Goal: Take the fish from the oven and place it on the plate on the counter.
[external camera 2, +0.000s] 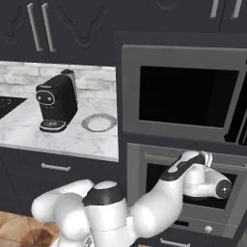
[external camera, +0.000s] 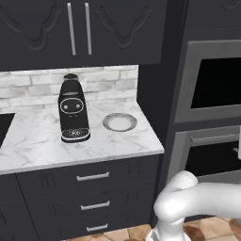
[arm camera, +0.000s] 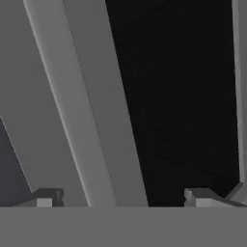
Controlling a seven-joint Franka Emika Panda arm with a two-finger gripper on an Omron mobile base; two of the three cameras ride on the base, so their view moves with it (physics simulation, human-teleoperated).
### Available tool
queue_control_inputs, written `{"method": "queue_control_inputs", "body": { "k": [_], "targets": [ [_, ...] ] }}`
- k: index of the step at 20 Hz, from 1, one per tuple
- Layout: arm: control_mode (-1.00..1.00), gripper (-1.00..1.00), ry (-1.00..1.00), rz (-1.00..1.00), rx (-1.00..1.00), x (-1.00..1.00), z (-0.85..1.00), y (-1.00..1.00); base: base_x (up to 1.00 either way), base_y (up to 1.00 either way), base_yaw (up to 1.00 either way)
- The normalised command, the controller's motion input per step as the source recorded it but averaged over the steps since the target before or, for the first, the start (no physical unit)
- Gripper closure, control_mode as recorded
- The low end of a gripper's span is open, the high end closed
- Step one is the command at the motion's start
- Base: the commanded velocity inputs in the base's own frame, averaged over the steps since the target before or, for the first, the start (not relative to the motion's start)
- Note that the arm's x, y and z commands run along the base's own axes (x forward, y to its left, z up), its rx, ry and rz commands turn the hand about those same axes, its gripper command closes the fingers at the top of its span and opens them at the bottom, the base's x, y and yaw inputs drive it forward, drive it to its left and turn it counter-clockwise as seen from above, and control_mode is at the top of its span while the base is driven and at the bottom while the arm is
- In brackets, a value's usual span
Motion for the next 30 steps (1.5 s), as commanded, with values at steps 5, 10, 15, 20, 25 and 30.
{"method": "queue_control_inputs", "body": {
  "k": [5, 10, 15, 20, 25, 30],
  "targets": [
    [-1.00, -1.00, -0.12, 0.00, 0.06, 0.43, 0.00, -0.25, 0.00, 0.00, 0.00],
    [-1.00, -1.00, -0.08, 0.00, 0.03, 0.17, -0.04, -0.07, 0.00, 0.00, 0.00],
    [-1.00, -1.00, -0.01, 0.00, 0.00, 0.06, -0.20, 0.00, 0.00, 0.00, 0.00],
    [-1.00, -1.00, -0.01, -0.01, 0.00, 0.24, -0.22, 0.00, 0.00, 0.00, 0.00],
    [-1.00, -1.00, -0.05, -0.03, 0.00, 0.40, -0.19, 0.00, 0.00, 0.00, 0.00],
    [-1.00, -1.00, -0.04, -0.04, 0.00, 0.20, -0.12, 0.01, 0.00, 0.00, 0.00]
  ]
}}
